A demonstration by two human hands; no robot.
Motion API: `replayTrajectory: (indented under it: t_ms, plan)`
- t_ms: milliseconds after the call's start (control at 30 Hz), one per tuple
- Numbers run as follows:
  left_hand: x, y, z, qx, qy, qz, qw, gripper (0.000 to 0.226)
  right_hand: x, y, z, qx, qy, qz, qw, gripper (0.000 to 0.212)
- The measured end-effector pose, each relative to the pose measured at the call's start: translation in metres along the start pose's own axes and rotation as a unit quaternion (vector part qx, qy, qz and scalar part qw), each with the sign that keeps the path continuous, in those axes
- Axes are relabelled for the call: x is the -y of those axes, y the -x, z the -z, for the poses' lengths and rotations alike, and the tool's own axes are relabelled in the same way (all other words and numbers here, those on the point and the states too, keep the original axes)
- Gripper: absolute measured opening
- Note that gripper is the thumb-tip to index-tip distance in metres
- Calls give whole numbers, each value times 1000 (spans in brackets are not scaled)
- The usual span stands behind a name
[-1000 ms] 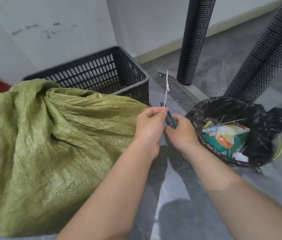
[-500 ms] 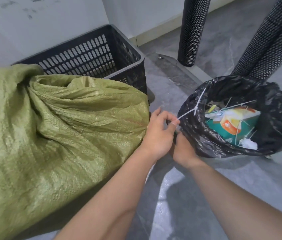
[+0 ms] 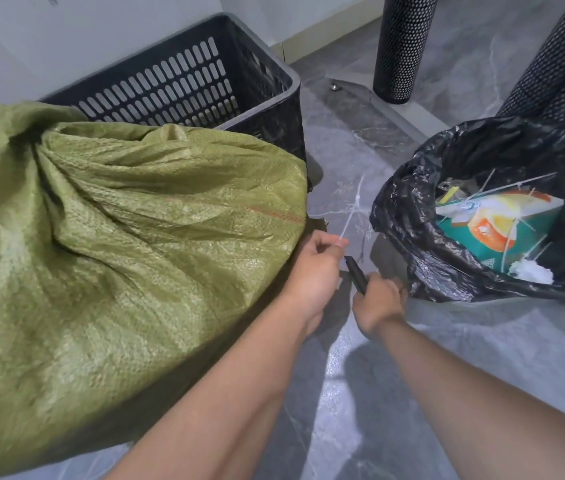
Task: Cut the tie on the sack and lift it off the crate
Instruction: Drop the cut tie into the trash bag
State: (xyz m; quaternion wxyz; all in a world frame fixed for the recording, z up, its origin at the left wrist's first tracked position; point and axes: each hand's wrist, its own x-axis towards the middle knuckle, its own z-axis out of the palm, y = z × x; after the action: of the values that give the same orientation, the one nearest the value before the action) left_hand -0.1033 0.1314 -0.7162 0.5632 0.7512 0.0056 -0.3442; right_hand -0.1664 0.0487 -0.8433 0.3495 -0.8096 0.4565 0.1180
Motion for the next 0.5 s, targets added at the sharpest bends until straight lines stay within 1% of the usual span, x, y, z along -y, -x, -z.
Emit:
replayTrajectory:
  t_ms: [167,333,433,500]
  plan:
    - [2,2,-1,-9,7,33,999,19,-8,-2,-3,0,-38,-20,999,31]
    - [7,4,-4,-20,13,34,999,19,-12,6,4,19,-72,-40,996,33]
    - [2,10,-8,-23,22,10,999,15,-6,10,14,24,-60,-14,998,25]
    - [-5,16,-11,-15,36,-15,999,10,5,20,24,26,-49,44,997,18]
